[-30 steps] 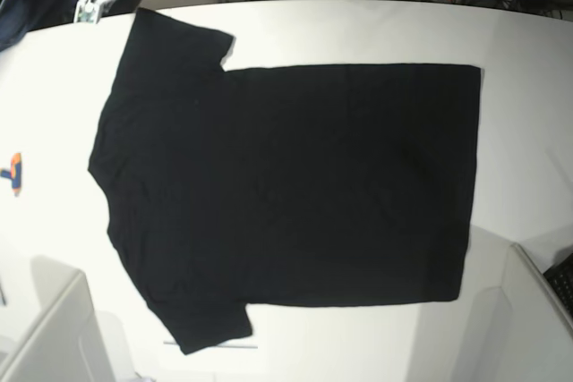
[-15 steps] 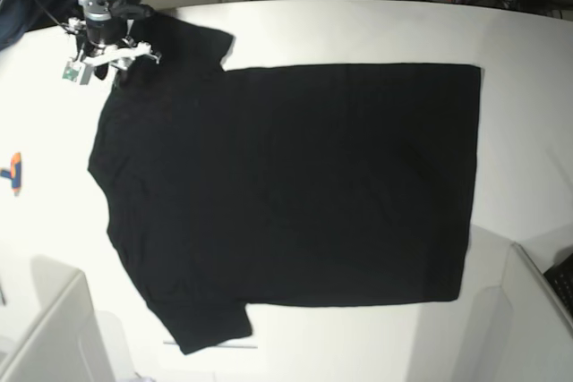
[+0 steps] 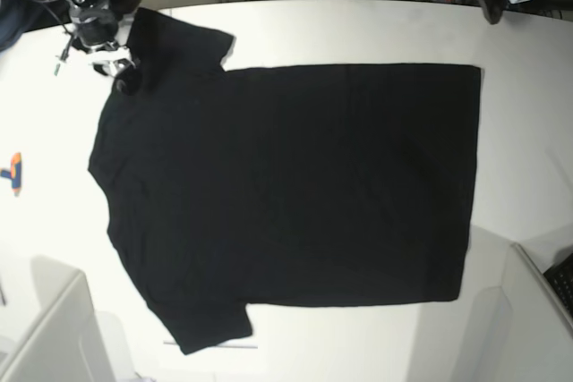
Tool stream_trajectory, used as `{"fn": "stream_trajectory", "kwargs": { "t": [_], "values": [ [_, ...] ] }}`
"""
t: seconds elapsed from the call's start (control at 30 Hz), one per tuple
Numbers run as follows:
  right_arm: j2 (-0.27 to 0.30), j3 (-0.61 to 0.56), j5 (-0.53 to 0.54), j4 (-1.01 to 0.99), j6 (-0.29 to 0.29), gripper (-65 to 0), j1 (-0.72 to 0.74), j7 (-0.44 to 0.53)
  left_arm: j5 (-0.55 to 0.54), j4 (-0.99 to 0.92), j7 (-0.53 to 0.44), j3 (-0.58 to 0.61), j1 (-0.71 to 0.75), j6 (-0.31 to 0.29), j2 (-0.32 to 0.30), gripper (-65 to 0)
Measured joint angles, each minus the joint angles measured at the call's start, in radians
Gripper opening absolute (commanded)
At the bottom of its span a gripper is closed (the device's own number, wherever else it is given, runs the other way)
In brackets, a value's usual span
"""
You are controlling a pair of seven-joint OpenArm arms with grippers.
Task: Fold the T-shirt properly
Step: 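Move the right gripper down to the shirt's shoulder corner and grasp it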
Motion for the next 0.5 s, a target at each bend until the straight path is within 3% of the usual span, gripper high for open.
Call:
{"fn": "stream_trajectory", "kwargs": {
  "t": [0.1, 0.2, 0.23, 0.5],
  "values": [
    [-0.001, 0.002, 0.005, -0.063, 0.000, -20.0, 0.008, -0.004, -0.013, 0.000, -0.001, -0.053, -0.018, 0.000, 0.004, -63.7],
    [0.000, 0.002, 0.015, -0.090, 0.014, -20.0, 0.020, 0.014, -0.016, 0.000, 0.000, -0.071, -0.015, 0.000, 0.004, -43.8],
    [0.002, 0.002, 0.020, -0.095, 0.016, -20.0, 0.020, 0.021, -0.015, -0.001, 0.000, -0.073, -0.015, 0.000, 0.004, -40.3],
    [0.006, -0.002, 0.023, -0.103, 0.033, -20.9, -0.003, 0.040, -0.014, -0.003, 0.000, -0.075, -0.034, -0.004, 0.008, -46.6]
  ]
}}
